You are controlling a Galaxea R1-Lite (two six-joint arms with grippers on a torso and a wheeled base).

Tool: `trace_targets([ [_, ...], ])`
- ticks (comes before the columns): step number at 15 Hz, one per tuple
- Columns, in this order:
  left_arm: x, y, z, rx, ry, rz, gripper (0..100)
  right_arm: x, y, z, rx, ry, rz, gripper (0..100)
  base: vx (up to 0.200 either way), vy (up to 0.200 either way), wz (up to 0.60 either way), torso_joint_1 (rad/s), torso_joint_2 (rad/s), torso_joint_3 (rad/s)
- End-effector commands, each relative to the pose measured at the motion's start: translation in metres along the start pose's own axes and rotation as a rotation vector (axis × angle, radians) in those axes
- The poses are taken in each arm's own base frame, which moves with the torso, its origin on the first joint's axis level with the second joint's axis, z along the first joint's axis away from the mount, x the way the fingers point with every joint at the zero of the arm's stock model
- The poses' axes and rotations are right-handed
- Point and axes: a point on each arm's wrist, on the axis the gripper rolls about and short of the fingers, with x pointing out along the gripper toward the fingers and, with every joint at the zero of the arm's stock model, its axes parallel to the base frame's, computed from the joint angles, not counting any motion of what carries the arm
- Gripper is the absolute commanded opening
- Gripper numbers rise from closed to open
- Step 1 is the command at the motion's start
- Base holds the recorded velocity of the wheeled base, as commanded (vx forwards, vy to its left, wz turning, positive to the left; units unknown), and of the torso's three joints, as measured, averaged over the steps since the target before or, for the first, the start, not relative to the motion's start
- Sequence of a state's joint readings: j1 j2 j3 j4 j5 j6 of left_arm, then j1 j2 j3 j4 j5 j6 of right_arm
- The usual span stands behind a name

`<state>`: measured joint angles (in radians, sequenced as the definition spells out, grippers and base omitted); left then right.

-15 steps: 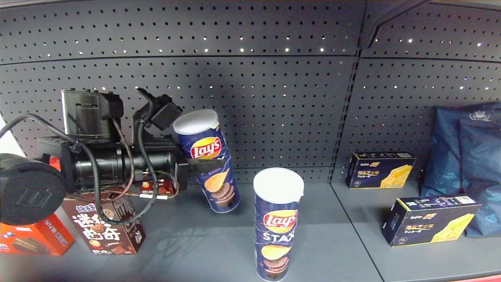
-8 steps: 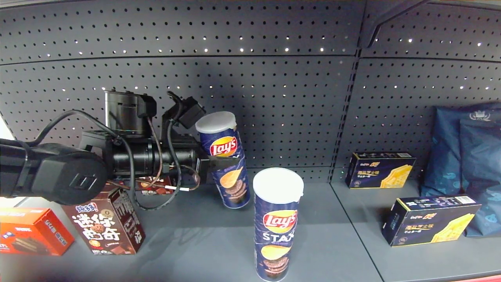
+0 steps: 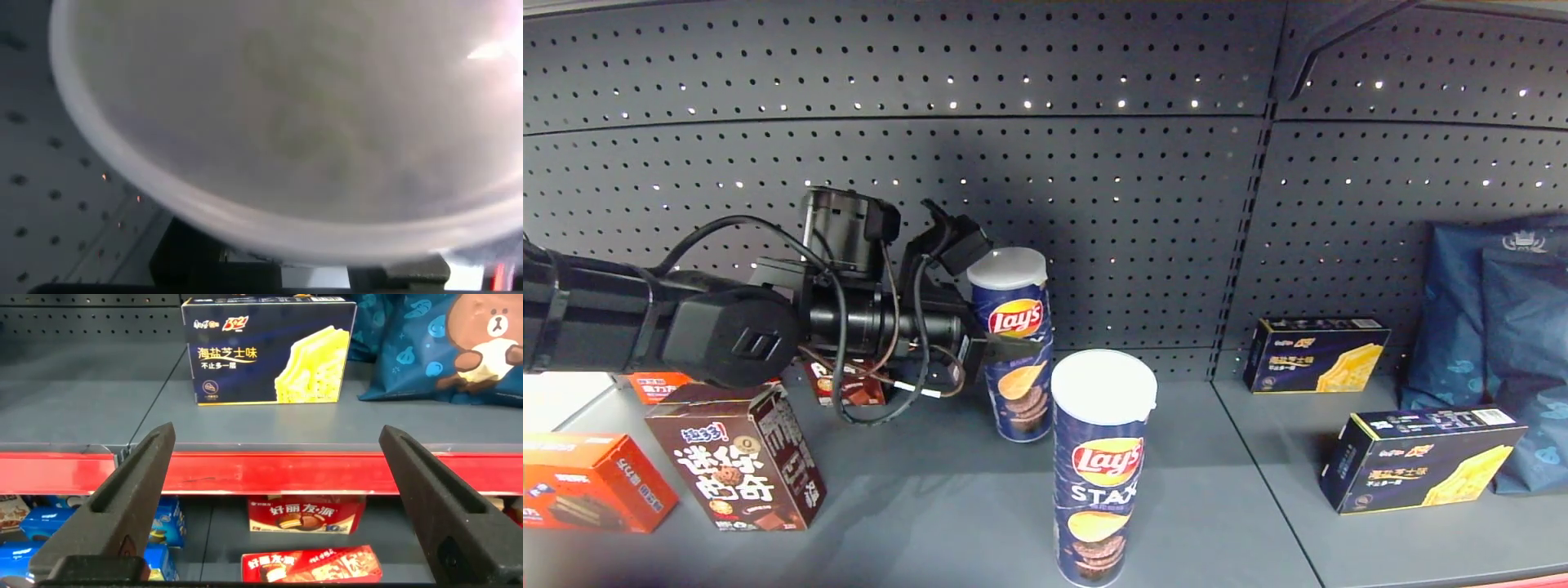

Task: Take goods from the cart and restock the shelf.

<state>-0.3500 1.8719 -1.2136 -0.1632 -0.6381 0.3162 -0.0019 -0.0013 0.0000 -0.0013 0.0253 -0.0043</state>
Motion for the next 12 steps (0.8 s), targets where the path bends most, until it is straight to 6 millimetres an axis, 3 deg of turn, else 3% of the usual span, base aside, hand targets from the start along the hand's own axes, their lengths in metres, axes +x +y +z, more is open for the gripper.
trace_targets([
  [1,0.001,0.007,0.002,0.030,0.024,-0.018,0,0.000,0.000,0.000,0.000,0.001,0.001,100,0.000,0.000,0.00,0.000,0.00,0.000],
  [12,0.029,0.020,0.003,0.036,0.016,-0.047,0,0.000,0.000,0.000,0.000,0.001,0.001,100,0.000,0.000,0.00,0.000,0.00,0.000],
])
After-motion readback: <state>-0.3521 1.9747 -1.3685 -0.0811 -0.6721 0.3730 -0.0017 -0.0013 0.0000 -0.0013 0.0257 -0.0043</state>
